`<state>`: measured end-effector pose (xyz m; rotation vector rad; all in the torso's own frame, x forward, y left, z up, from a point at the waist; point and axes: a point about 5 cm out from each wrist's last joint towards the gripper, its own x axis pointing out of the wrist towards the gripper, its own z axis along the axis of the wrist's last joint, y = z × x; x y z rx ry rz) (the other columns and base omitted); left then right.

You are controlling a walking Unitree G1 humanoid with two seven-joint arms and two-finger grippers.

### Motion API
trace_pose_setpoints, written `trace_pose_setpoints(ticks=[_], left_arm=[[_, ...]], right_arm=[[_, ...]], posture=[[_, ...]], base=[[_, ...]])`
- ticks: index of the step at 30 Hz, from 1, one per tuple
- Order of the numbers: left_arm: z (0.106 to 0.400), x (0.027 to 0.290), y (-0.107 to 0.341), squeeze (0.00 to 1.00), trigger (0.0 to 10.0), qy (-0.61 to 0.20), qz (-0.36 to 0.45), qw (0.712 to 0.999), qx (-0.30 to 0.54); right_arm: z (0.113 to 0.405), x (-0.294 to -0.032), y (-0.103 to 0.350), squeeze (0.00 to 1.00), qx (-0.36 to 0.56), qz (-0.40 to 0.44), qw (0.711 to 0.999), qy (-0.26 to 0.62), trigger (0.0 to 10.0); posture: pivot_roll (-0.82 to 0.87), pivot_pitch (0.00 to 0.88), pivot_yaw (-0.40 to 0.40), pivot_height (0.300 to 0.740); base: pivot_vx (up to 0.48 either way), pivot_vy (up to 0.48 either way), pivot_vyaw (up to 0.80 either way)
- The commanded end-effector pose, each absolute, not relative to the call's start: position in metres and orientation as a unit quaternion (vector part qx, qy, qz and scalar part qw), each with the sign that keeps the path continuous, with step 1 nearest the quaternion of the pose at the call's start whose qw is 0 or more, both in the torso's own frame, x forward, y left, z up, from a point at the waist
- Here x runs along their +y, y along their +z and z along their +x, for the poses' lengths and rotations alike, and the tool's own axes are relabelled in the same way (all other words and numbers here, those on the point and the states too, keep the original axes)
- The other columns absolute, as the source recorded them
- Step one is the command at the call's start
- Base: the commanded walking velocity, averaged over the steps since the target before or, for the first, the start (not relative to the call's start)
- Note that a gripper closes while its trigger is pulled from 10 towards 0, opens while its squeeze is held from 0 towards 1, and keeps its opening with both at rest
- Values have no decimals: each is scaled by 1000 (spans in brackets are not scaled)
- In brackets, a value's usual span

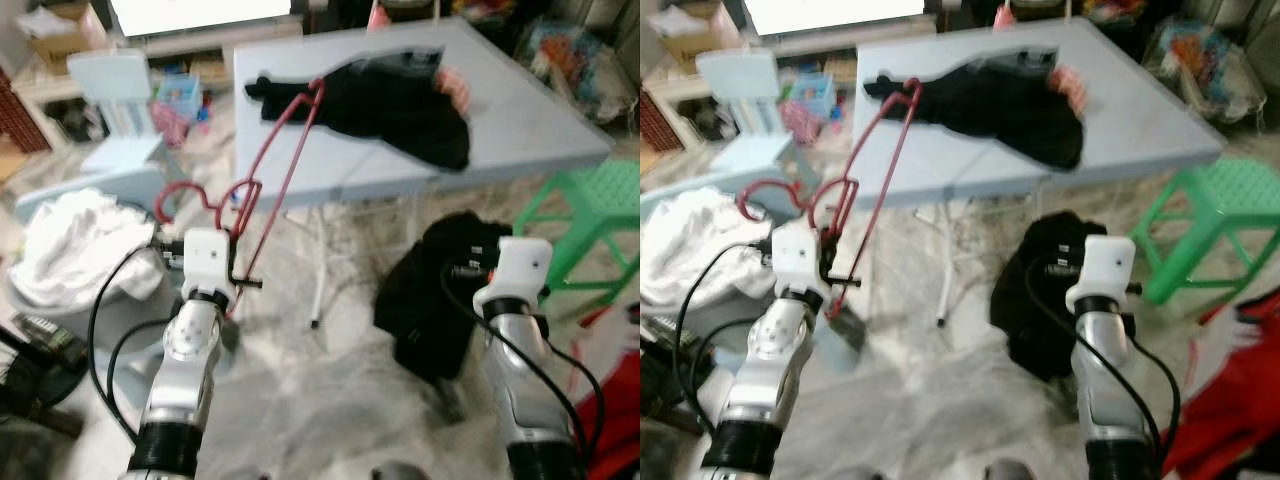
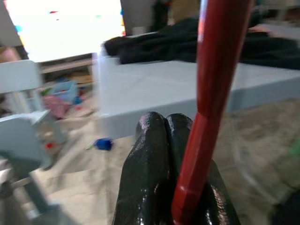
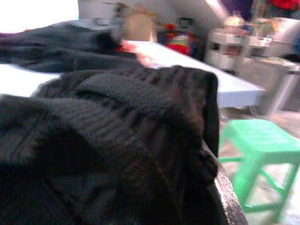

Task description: Hang hanger

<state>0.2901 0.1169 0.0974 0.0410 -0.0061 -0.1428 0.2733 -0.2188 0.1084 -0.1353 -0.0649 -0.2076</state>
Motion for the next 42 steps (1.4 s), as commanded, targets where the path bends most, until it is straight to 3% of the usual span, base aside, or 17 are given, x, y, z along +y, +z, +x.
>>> trace_pose_setpoints(ticks=[1, 29, 35, 42], left_arm=[[292, 134, 101, 0, 10000, -51, 31, 998, -9], [297, 130, 113, 0, 10000, -44, 29, 998, -30], [298, 129, 115, 0, 10000, -38, 32, 998, -34], [300, 130, 117, 0, 10000, -21, 36, 998, -40]], right_arm=[[278, -206, 118, 0, -61, -55, 993, -86, 10000], [301, -191, 144, 0, -112, -90, 989, -18, 10000], [312, -187, 161, 0, -139, -105, 985, 13, 10000], [335, -194, 195, 0, -175, -88, 981, 17, 10000]], posture=[[-30, 0, 52, 740], [-18, 0, 40, 740], [-12, 0, 32, 740], [7, 0, 15, 740]], base=[[472, 0, 0], [472, 0, 0], [453, 0, 683], [0, 0, 689]])
